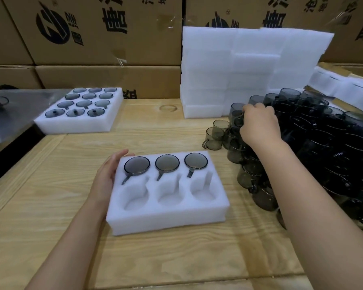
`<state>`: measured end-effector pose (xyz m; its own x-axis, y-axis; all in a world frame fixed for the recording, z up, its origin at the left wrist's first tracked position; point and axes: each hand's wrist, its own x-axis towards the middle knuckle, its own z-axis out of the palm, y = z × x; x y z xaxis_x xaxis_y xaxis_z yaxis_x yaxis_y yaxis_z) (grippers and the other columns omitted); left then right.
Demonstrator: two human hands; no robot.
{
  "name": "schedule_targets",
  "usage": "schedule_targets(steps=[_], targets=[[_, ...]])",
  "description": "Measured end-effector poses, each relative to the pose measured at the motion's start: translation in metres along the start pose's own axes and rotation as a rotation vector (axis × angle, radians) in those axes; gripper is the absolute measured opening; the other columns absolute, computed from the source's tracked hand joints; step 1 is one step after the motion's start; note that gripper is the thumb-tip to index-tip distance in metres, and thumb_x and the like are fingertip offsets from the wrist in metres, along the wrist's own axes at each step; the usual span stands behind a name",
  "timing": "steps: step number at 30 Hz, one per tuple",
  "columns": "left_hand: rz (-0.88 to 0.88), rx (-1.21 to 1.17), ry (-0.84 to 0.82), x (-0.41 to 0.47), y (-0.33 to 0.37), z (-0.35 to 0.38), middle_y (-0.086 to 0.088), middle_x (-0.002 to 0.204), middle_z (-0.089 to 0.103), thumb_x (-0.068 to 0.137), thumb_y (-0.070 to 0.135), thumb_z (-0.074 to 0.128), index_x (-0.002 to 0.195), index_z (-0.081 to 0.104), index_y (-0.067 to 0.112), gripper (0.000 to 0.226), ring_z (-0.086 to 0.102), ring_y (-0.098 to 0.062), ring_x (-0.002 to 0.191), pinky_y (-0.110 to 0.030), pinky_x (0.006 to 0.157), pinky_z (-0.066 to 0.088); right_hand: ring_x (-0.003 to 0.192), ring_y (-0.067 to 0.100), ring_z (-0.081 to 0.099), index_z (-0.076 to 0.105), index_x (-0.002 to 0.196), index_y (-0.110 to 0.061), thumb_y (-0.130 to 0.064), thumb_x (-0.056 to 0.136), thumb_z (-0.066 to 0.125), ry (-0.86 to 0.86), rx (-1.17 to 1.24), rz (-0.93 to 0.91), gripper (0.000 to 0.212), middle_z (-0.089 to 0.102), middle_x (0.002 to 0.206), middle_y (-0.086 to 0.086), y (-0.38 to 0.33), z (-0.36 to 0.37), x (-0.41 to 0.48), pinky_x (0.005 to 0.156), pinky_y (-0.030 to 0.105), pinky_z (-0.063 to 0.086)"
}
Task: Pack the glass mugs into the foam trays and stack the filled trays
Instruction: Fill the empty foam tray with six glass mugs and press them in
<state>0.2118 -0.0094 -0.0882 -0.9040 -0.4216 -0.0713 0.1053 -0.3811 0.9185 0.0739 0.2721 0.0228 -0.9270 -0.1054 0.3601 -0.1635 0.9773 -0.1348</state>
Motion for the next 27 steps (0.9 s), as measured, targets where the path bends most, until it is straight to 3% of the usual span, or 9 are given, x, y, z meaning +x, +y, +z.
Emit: schedule_targets(steps=[6, 8, 12, 14, 15, 17, 19, 24, 27], targets=[[0.086, 0.107, -0.063, 0.003, 0.0, -0.002, 0.002, 0.098, 0.073, 0.093, 0.016, 0.049, 0.113, 0.061, 0.018, 0.023, 0.07, -0.015, 0.082, -0.025, 0.067, 0.057, 0.106, 0.037, 0.049, 0.063, 0.109, -0.002, -0.001, 0.088, 0.056, 0.181, 0.107, -0.028, 0.021, 0.057, 0.109, 0.018, 0.002, -0.013, -0.009, 0.074, 0.036, 0.039], [0.09, 0.135, -0.062, 0.003, 0.001, -0.002, 0.004, 0.095, 0.073, 0.096, 0.012, 0.047, 0.114, 0.061, 0.017, 0.024, 0.07, -0.013, 0.08, -0.023, 0.063, 0.057, 0.102, 0.032, 0.051, 0.066, 0.097, -0.007, -0.014, 0.088, 0.061, 0.247, 0.255, -0.082, 0.011, 0.059, 0.103, 0.013, -0.001, -0.018, -0.02, 0.079, 0.036, 0.04], [0.095, 0.138, -0.057, 0.003, 0.002, -0.002, 0.004, 0.093, 0.073, 0.095, 0.009, 0.047, 0.117, 0.059, 0.014, 0.025, 0.07, -0.013, 0.078, -0.022, 0.063, 0.056, 0.103, 0.014, 0.038, 0.064, 0.079, -0.016, -0.022, 0.08, 0.071, 0.286, 0.629, -0.208, 0.009, 0.048, 0.104, -0.001, -0.016, -0.016, -0.065, 0.086, 0.015, 0.027], [0.098, 0.139, -0.056, 0.004, 0.002, -0.001, 0.003, 0.095, 0.073, 0.095, 0.007, 0.047, 0.118, 0.058, 0.012, 0.026, 0.07, -0.013, 0.078, -0.022, 0.063, 0.056, 0.111, 0.012, 0.04, 0.055, 0.072, -0.016, -0.015, 0.079, 0.07, 0.183, 0.821, -0.286, 0.017, 0.048, 0.114, -0.003, -0.024, -0.006, -0.086, 0.096, 0.013, 0.028], [0.095, 0.135, -0.059, 0.003, 0.002, -0.001, 0.002, 0.095, 0.072, 0.095, 0.006, 0.047, 0.118, 0.058, 0.012, 0.026, 0.07, -0.013, 0.078, -0.022, 0.063, 0.056, 0.115, 0.012, 0.045, 0.051, 0.07, -0.015, -0.012, 0.08, 0.068, 0.104, 0.947, -0.295, 0.02, 0.051, 0.118, -0.005, -0.027, 0.0, -0.094, 0.1, 0.02, 0.032], [0.09, 0.123, -0.063, 0.003, 0.003, 0.0, -0.002, 0.099, 0.07, 0.095, 0.006, 0.046, 0.117, 0.058, 0.013, 0.026, 0.069, -0.013, 0.077, -0.022, 0.064, 0.056, 0.113, 0.014, 0.056, 0.048, 0.068, -0.015, -0.008, 0.084, 0.064, -0.005, 1.228, -0.239, 0.024, 0.062, 0.115, -0.007, -0.029, 0.011, -0.103, 0.097, 0.039, 0.045], [0.094, 0.13, -0.064, 0.003, 0.003, 0.001, -0.003, 0.1, 0.068, 0.095, 0.005, 0.046, 0.115, 0.059, 0.014, 0.025, 0.069, -0.013, 0.077, -0.021, 0.063, 0.056, 0.102, 0.021, 0.064, 0.053, 0.069, -0.017, -0.012, 0.087, 0.062, 0.023, 1.416, -0.082, 0.021, 0.069, 0.1, -0.002, -0.028, 0.02, -0.106, 0.086, 0.049, 0.052], [0.096, 0.12, -0.053, 0.004, 0.001, 0.001, -0.001, 0.096, 0.071, 0.094, 0.005, 0.047, 0.109, 0.062, 0.017, 0.024, 0.069, -0.014, 0.079, -0.025, 0.066, 0.056, 0.069, 0.015, 0.066, 0.07, 0.067, -0.017, -0.031, 0.095, 0.053, -0.036, 1.733, 0.326, 0.036, 0.073, 0.081, 0.003, -0.023, 0.033, -0.108, 0.06, 0.029, 0.053], [0.087, 0.123, -0.052, 0.005, 0.001, 0.0, -0.003, 0.1, 0.07, 0.094, 0.007, 0.049, 0.11, 0.062, 0.018, 0.024, 0.069, -0.016, 0.082, -0.029, 0.07, 0.055, 0.066, 0.014, 0.067, 0.075, 0.067, -0.015, -0.037, 0.087, 0.056, -0.15, 1.77, 0.341, 0.035, 0.073, 0.076, 0.004, -0.021, 0.034, -0.107, 0.057, 0.022, 0.053]])
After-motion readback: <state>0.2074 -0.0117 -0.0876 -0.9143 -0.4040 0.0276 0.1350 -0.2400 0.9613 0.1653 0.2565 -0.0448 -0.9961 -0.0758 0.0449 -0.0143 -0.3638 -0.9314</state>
